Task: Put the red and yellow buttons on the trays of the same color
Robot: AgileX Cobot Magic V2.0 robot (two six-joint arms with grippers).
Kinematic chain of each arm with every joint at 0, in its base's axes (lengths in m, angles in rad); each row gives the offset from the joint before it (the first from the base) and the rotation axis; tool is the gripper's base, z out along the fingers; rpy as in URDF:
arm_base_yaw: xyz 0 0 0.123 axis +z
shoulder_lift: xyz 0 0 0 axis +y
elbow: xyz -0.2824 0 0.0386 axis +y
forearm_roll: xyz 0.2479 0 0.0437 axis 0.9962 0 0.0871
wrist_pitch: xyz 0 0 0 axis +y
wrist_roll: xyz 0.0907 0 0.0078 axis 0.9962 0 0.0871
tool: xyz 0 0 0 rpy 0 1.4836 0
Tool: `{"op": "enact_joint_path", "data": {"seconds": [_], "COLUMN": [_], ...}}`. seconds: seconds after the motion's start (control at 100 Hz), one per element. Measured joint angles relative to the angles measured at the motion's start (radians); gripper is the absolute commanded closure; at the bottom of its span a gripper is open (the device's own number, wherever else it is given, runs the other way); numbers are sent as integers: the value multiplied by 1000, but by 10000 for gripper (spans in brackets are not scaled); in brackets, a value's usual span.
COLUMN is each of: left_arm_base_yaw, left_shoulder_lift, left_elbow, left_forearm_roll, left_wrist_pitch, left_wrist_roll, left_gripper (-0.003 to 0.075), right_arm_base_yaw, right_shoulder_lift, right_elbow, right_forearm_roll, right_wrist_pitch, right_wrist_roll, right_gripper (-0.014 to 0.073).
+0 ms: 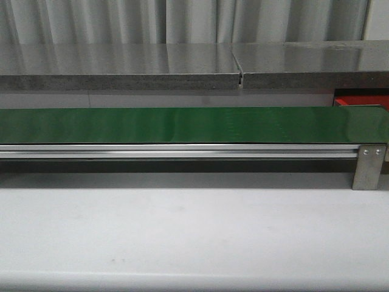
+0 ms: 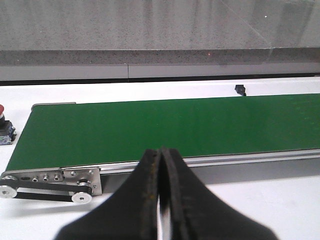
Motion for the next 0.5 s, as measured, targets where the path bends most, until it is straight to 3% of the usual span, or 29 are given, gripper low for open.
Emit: {"op": "enact_joint_path", "data": {"seconds": [0.42, 0.5], "left_arm_base_yaw": [0, 0], "left_shoulder_lift": [0, 0], "left_elbow": [0, 0], "left_forearm_roll": [0, 0], "left_wrist_pitch": [0, 2], "left_wrist_roll": [0, 0], "left_gripper": [734, 656], "right_arm_base_yaw": [0, 0], "right_shoulder_lift": [0, 0], "right_elbow": [0, 0], "right_forearm_roll": [0, 0], "right_wrist_pitch": [0, 0], "right_wrist_roll": [0, 0], "right_gripper": [711, 711]}}
